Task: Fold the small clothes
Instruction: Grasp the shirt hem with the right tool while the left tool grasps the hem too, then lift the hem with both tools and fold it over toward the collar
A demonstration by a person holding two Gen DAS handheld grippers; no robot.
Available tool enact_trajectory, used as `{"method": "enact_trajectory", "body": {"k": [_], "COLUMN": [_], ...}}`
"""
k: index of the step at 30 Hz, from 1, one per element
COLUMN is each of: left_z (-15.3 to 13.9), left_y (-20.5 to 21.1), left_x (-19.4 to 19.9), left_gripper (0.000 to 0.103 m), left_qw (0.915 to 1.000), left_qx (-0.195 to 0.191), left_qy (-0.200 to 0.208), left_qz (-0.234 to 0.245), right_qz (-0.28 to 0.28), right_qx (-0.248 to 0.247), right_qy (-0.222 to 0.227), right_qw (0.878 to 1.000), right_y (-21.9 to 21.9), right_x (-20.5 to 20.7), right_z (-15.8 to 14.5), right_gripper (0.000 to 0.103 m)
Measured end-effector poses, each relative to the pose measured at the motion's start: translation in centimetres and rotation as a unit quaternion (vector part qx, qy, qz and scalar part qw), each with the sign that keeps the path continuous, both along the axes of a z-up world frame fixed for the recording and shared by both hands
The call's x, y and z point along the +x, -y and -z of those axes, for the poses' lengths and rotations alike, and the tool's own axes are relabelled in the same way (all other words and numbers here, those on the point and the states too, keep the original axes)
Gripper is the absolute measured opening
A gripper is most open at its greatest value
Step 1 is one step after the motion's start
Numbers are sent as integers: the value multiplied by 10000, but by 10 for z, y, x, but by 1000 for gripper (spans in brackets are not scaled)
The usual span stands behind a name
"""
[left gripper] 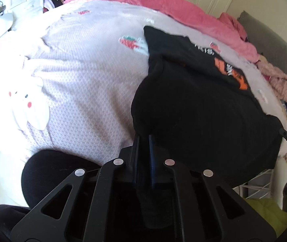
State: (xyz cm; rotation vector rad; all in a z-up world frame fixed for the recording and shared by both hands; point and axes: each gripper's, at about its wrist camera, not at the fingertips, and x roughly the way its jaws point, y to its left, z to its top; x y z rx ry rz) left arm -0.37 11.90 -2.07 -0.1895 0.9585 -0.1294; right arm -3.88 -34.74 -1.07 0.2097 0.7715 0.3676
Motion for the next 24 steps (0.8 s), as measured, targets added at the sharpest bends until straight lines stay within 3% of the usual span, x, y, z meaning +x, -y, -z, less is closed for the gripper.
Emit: {"method": "enact_trajectory", "body": {"k": [7, 12, 16, 19, 21, 24], "left_z": [-17, 0, 9, 7, 8, 15], "left_y": [4, 6, 2, 0, -1, -5], "left_x": [24, 46, 42, 33, 28, 20], "left_gripper": [3, 3, 15, 18, 23, 33], "left_qw": [9998, 9998, 9995, 9995, 9993, 9982], "left_qx": [-174, -192, -300, -325, -370, -571], "left_qy": [129, -5, -57, -23, -45, -145], "left_qz": [29, 16, 19, 49, 64, 78], "right_qz": [265, 361, 330, 290, 241, 139], "right_qx": [223, 205, 228, 289, 271, 232], "right_qy": [286, 142, -34, -119, -193, -304], "right_qw": [9990, 9990, 9992, 9991, 9992, 9992], "right_y": [17, 21, 18, 18, 18, 17], "right_x": [29, 46, 45, 42, 40, 36], "right_z": [-12, 1, 14, 18, 19, 23], "right_gripper": [7, 7, 12, 16, 27, 33]}}
